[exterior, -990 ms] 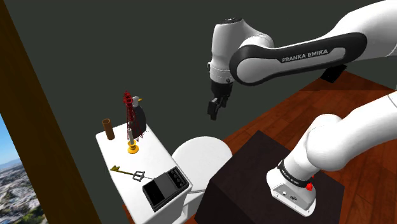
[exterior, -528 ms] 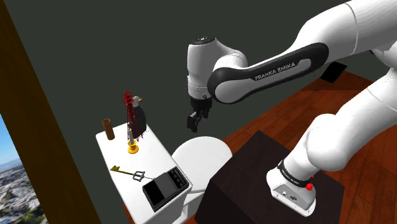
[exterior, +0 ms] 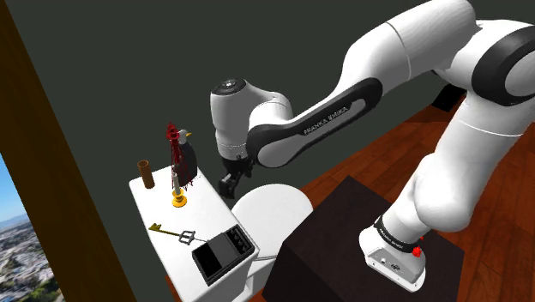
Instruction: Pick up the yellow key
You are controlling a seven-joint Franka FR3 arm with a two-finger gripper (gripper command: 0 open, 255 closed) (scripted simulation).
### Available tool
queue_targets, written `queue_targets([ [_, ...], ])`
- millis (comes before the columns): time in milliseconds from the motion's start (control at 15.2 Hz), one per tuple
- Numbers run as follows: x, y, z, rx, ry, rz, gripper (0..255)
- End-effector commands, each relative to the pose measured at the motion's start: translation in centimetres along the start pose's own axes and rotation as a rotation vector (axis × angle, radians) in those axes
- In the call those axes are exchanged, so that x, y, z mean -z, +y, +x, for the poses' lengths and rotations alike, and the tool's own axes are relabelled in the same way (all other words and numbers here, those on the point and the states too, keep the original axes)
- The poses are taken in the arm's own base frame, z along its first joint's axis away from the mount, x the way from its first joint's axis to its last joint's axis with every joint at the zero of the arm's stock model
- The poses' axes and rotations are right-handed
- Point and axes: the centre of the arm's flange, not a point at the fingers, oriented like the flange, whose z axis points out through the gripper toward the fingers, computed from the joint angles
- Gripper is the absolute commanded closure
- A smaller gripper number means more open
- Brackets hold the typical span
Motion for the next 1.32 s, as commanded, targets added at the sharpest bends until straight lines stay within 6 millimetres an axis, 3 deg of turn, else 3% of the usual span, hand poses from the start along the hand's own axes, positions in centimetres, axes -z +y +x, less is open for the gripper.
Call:
queue_targets([
  [0, -1.3, -1.9, 1.0, 0.006, 0.006, -0.004, 0],
  [990, -9.9, -16.9, 10.6, 0.057, 0.048, -0.033, 0],
  [1254, -11.6, -17.2, 10.8, 0.057, 0.048, -0.034, 0],
])
